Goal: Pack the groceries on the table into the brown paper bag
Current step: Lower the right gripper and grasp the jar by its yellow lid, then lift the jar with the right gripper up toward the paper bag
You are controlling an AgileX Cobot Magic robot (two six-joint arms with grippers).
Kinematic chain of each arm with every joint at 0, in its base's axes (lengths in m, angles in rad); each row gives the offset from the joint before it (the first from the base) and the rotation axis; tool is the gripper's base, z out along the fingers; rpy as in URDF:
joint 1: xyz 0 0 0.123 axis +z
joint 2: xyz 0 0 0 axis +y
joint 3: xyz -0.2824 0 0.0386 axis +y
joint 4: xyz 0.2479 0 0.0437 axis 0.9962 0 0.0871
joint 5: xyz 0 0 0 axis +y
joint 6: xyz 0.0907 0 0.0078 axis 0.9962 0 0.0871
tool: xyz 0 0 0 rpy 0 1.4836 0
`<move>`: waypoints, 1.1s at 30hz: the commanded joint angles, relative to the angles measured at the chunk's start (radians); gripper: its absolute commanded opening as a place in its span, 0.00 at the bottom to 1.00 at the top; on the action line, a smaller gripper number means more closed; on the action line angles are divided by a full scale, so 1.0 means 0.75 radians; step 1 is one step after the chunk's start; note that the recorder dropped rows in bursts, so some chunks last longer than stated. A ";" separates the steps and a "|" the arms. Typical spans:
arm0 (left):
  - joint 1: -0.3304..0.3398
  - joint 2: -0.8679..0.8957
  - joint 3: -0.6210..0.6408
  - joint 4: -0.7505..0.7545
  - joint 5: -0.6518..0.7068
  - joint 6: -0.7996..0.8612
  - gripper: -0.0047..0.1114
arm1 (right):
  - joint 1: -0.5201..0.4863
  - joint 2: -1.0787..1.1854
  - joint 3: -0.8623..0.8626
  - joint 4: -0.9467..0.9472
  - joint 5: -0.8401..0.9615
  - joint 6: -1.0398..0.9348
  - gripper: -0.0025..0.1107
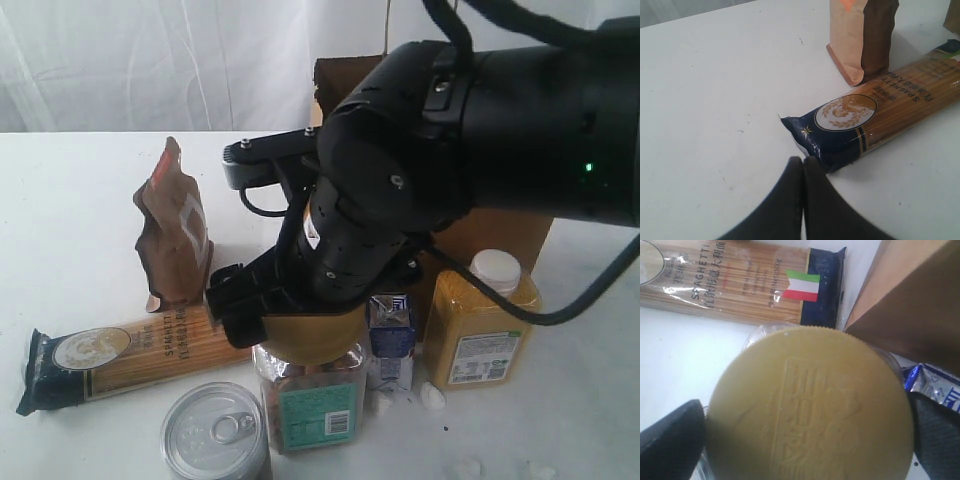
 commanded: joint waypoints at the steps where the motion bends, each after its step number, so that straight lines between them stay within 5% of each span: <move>1: 0.006 -0.007 0.003 -0.003 0.004 -0.002 0.04 | 0.002 0.015 -0.005 -0.008 -0.001 -0.013 0.95; 10: 0.006 -0.007 0.003 -0.003 0.004 -0.002 0.04 | 0.002 0.017 -0.003 0.003 0.033 -0.013 0.89; 13: 0.006 -0.007 0.003 -0.003 0.004 -0.002 0.04 | 0.002 0.017 -0.003 0.022 0.058 -0.013 0.71; 18: 0.006 -0.007 0.003 -0.003 0.004 -0.002 0.04 | 0.002 0.012 -0.003 0.098 0.073 -0.013 0.25; 22: 0.006 -0.007 0.003 -0.003 0.004 -0.002 0.04 | 0.038 -0.033 -0.003 0.093 0.027 -0.013 0.02; 33: 0.006 -0.007 0.003 -0.003 0.004 -0.002 0.04 | 0.141 -0.165 -0.058 0.093 -0.030 -0.150 0.02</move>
